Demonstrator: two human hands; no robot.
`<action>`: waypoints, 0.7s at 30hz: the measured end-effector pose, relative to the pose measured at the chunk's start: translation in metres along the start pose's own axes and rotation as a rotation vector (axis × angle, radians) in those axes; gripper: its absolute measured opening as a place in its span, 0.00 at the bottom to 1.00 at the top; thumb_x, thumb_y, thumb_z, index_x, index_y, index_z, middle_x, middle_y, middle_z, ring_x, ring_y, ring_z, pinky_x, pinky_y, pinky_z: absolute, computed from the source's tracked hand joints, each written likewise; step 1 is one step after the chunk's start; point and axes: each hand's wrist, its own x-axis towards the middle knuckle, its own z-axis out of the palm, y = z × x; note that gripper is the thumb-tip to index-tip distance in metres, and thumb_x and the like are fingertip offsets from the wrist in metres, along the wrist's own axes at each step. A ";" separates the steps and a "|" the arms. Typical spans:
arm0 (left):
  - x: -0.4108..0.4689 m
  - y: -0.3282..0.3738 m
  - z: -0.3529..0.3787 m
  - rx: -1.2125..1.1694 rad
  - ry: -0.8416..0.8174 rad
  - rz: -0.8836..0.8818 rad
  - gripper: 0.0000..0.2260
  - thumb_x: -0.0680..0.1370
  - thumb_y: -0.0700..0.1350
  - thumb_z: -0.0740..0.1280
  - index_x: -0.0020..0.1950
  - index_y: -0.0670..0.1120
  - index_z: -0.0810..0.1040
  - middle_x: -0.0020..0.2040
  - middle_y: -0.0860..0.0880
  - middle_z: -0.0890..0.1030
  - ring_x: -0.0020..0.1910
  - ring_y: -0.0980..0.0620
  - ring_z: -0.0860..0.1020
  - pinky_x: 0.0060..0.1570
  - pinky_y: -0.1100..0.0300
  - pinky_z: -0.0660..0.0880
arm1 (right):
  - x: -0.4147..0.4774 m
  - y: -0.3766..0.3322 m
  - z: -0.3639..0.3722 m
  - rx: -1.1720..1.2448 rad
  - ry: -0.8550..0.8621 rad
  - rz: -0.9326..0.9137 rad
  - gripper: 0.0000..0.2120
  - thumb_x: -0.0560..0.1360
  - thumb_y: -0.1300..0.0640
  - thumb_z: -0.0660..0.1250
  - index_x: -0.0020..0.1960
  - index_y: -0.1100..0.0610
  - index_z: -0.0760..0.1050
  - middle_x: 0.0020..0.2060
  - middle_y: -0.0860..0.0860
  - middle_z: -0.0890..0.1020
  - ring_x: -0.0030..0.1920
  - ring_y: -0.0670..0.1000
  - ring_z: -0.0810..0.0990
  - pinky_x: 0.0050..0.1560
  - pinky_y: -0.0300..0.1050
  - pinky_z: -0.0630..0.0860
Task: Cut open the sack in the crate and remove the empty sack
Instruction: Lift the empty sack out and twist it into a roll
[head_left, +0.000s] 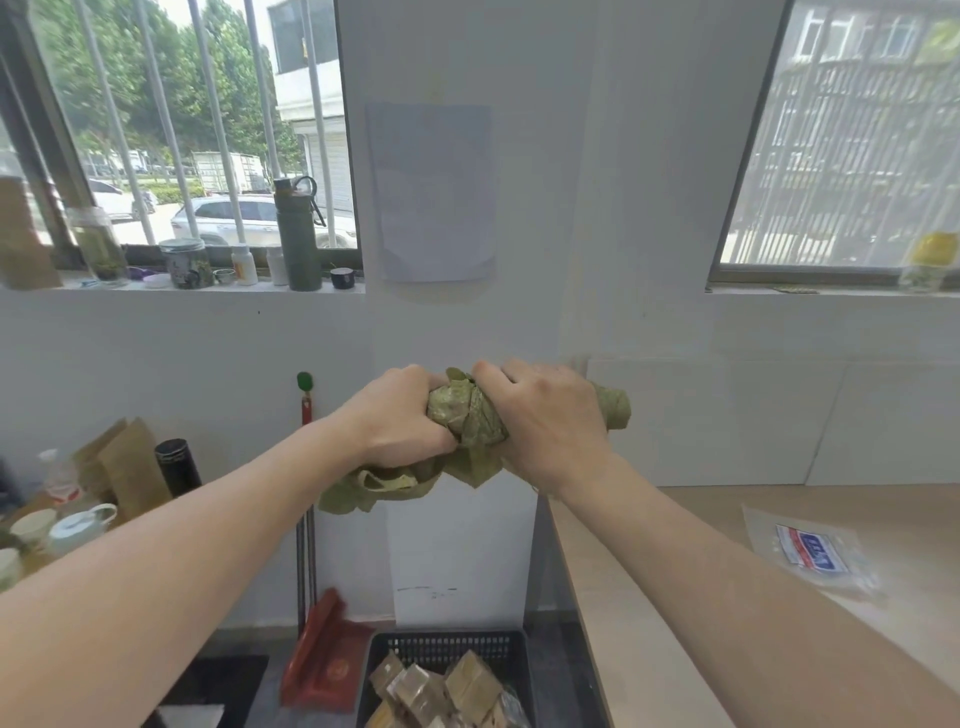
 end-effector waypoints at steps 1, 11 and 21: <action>-0.005 0.001 0.001 0.064 0.005 0.026 0.04 0.67 0.50 0.71 0.39 0.52 0.79 0.33 0.55 0.82 0.34 0.52 0.80 0.37 0.55 0.80 | -0.001 0.000 -0.002 0.005 -0.023 0.005 0.22 0.59 0.56 0.77 0.49 0.52 0.73 0.33 0.49 0.76 0.28 0.57 0.75 0.30 0.43 0.60; -0.066 -0.035 0.006 0.761 0.397 0.326 0.37 0.61 0.61 0.80 0.64 0.49 0.72 0.37 0.48 0.78 0.33 0.43 0.79 0.32 0.56 0.69 | -0.006 -0.050 -0.044 0.259 -0.354 0.254 0.13 0.67 0.51 0.70 0.46 0.48 0.67 0.36 0.45 0.77 0.38 0.56 0.79 0.30 0.45 0.65; -0.151 -0.077 -0.034 0.733 0.243 0.298 0.19 0.70 0.51 0.65 0.61 0.54 0.74 0.39 0.50 0.82 0.40 0.41 0.83 0.34 0.58 0.69 | -0.023 -0.164 -0.103 0.450 -0.550 0.393 0.18 0.64 0.46 0.74 0.46 0.46 0.68 0.38 0.43 0.78 0.39 0.54 0.76 0.36 0.46 0.68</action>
